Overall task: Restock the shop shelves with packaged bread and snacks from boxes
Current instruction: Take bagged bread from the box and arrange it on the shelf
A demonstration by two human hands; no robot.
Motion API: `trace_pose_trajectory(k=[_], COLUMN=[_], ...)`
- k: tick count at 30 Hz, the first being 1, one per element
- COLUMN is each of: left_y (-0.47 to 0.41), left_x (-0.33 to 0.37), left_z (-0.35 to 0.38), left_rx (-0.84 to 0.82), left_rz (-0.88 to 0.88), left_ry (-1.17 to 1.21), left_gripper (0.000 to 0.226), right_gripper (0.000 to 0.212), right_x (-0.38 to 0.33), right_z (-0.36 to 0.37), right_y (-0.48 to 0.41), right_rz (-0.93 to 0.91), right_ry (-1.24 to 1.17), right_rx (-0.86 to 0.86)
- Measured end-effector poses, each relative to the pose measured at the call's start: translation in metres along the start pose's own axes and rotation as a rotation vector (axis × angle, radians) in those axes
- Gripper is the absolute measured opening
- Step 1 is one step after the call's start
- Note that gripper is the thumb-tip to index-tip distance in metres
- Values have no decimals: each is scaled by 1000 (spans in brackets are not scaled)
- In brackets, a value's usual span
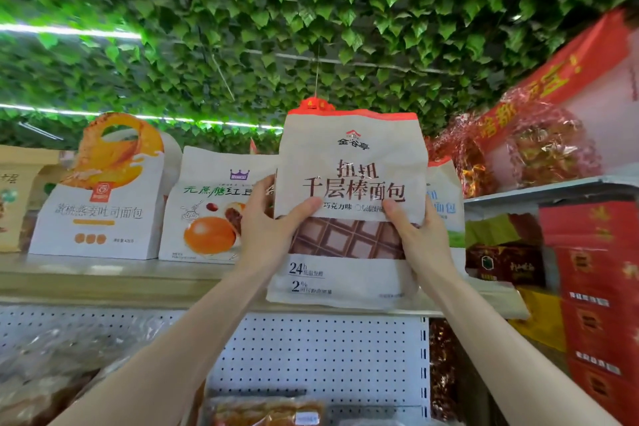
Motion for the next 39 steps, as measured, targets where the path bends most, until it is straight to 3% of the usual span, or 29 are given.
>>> trace_pose_trajectory(k=[3,8,15,28,39], left_y=[-17,-45,-62,-61,-59], left_x=[-5,-24,-61,-93,-110], left_z=[10,21,27,38,37], left_rx=[-1,-5,8,-43,-205], left_rz=[27,51,42,22,-79], left_ry=[10,-33,-118,-175,-180], left_gripper=[54,42,57,45,56], right_gripper=[38,21,33,33,41], right_x=[1,13,50,92,99], right_z=[1,7,16,12,10], right_y=[-24,-57,-83,-97,-91], right_rz=[-31,-71,-85,-31,31], right_ry=[-9,16,76,181,183], right_rx=[-6,-20,-52,-63,-121])
Point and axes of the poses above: each hand's wrist, its own y-axis away from the middle knuckle, its own z-axis out of the palm, x = y × z, the point moved 7 cm from there along -y, towards the middle knuckle, and after that the axes turned 5 degrees about z, right-handed, at the moved point
